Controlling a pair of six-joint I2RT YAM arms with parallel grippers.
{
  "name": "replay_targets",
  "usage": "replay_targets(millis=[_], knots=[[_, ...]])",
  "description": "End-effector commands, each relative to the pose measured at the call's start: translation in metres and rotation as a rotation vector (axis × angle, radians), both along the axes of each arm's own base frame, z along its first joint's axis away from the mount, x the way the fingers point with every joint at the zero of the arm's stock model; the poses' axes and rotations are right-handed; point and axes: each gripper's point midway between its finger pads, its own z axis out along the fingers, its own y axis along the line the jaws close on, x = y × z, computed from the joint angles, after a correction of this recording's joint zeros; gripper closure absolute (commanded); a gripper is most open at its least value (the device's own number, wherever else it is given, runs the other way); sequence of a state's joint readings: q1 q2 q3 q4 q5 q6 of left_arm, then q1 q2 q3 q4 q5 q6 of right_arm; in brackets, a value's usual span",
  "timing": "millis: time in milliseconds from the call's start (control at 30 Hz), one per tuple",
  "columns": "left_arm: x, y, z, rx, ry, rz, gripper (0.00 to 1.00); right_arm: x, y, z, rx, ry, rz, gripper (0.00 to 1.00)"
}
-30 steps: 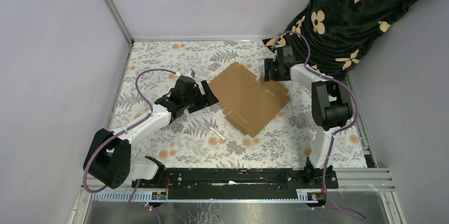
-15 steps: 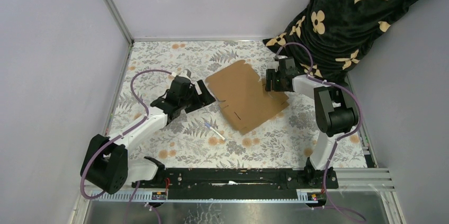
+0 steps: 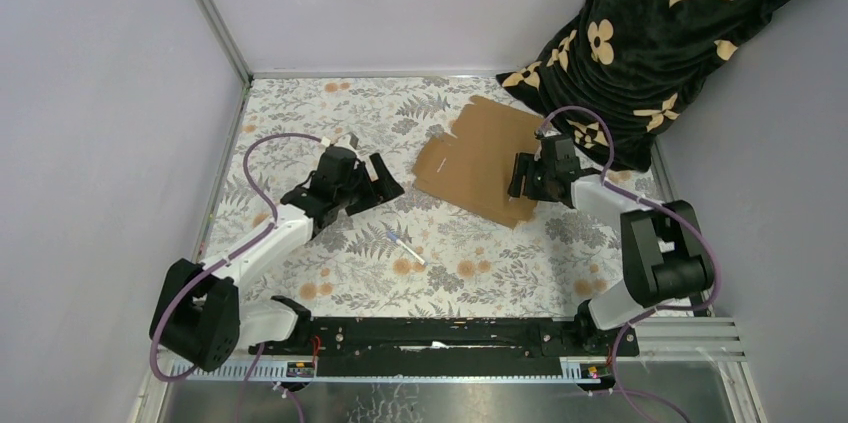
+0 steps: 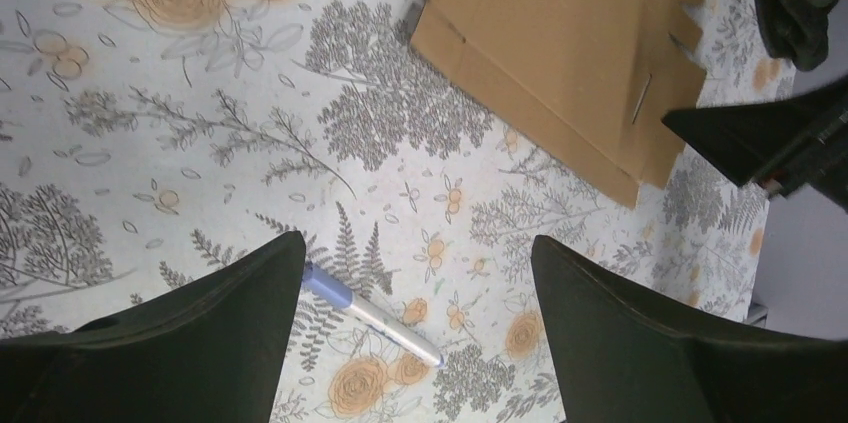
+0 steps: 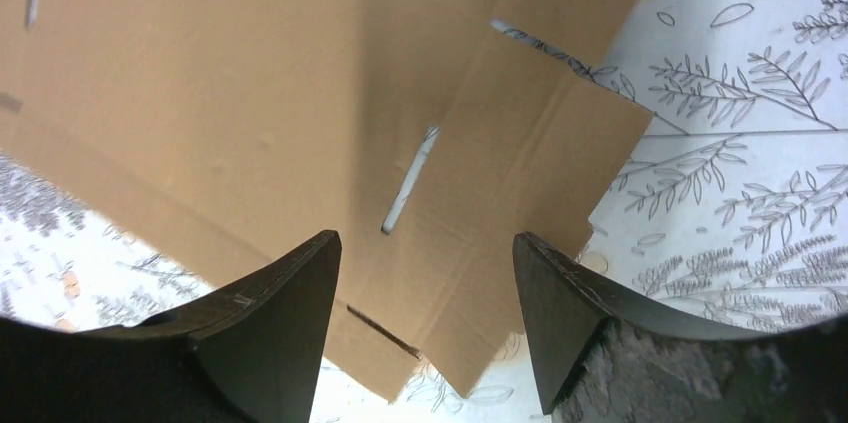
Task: Fold the paper box
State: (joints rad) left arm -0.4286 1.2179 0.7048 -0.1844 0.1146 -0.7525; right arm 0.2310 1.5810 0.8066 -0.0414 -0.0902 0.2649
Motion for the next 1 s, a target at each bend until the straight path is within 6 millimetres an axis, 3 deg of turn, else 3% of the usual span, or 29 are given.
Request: replay_targets(millis=[0,100,200,333,467,700,800,967], knots=[[0.026,0.003,0.013,0.023,-0.040,-0.006,0.10,0.011,0.010,0.051,0.057,-0.128,0.016,0.27],[0.045,-0.001,0.025,-0.005,-0.047,-0.011,0.10,0.025,0.011,0.082,0.036,-0.168,0.047,0.26],[0.060,-0.005,0.031,-0.015,-0.048,-0.014,0.10,0.031,0.013,0.093,0.022,-0.142,0.071,0.26],[0.077,-0.007,0.031,-0.028,-0.048,-0.001,0.10,0.035,0.037,0.101,0.143,-0.106,0.095,0.33],[0.091,-0.007,0.028,-0.041,-0.035,0.005,0.10,0.038,0.072,0.090,0.167,-0.060,0.118,0.40],[0.107,-0.001,0.020,-0.035,-0.020,0.023,0.10,0.032,0.131,0.059,0.078,0.004,0.178,0.38],[0.108,0.001,0.016,-0.040,-0.010,0.026,0.10,0.037,0.146,0.049,0.006,0.001,0.182,0.37],[0.099,0.004,0.012,-0.047,-0.002,0.030,0.11,0.054,0.148,0.029,-0.182,-0.013,0.145,0.36]])
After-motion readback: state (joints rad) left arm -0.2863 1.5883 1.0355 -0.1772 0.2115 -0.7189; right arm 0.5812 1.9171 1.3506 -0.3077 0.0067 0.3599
